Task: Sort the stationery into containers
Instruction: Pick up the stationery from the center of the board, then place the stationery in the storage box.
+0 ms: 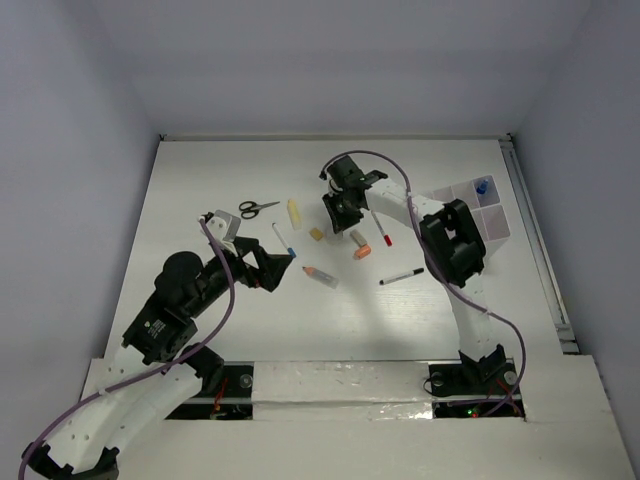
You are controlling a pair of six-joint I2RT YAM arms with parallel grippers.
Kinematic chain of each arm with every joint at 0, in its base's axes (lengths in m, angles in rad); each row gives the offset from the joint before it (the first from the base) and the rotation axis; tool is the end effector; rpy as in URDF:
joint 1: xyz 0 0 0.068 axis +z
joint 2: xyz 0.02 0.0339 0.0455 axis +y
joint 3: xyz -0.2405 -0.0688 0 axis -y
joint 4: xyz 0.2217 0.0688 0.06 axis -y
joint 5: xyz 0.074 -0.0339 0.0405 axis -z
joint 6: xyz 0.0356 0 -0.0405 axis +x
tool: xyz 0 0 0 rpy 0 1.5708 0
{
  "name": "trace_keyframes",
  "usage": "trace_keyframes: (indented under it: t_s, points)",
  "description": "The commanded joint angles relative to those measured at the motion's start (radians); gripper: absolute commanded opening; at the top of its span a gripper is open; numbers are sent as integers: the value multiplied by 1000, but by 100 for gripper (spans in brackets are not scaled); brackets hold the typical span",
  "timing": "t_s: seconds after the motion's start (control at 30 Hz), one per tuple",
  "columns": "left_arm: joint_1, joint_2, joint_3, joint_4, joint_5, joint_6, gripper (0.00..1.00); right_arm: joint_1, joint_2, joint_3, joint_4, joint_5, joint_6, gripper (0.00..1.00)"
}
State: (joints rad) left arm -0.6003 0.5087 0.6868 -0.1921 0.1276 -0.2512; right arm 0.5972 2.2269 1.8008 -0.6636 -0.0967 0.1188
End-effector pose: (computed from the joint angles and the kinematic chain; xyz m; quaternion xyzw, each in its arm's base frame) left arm 0.1021 -0.0754 0.3274 0.1675 0.6920 -0.3307 0.6194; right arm 0.3652 0.2525 0.1701 -0.2410 0.9397 0.1273 0.2064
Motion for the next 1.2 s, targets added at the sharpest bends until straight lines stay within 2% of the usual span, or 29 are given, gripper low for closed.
trace_keyframes:
  t_s: [0.0,0.07,0.13,0.23,0.3,0.33,0.37,0.43,0.47,0.57,0.7,0.87,1.17]
  points:
    - [5,-2,16,36,7,13,99,9,22,45,42,23,-11,24]
    - [5,-2,16,36,7,13,99,9,27,60,58,22,4,9]
    - [5,-6,14,39,10,13,99,9,19,74,85,43,21,0]
    - [5,-10,16,40,17,13,99,9,-36,80,104,139,27,0]
    - [5,-19,14,43,20,13,99,0,-110,66,104,307,19,0]
    - [5,-24,14,42,21,13,99,-10,-140,55,104,308,18,0]
    - [5,-29,14,45,23,13,99,-23,-174,39,107,398,18,0]
    - [5,-45,13,45,26,13,99,-78,-286,-38,119,510,21,0]
    - [5,-53,13,46,26,12,99,-101,-321,-66,121,634,19,0]
    - [5,-85,13,45,24,13,99,-201,-443,-156,101,782,27,0]
    - [-18,-104,13,45,23,13,99,-321,-532,-211,52,824,48,0]
    - [-39,-110,13,42,20,13,99,-419,-537,-221,27,761,65,0]
    - [-49,-116,13,37,10,12,99,-461,-489,-271,33,695,76,0]
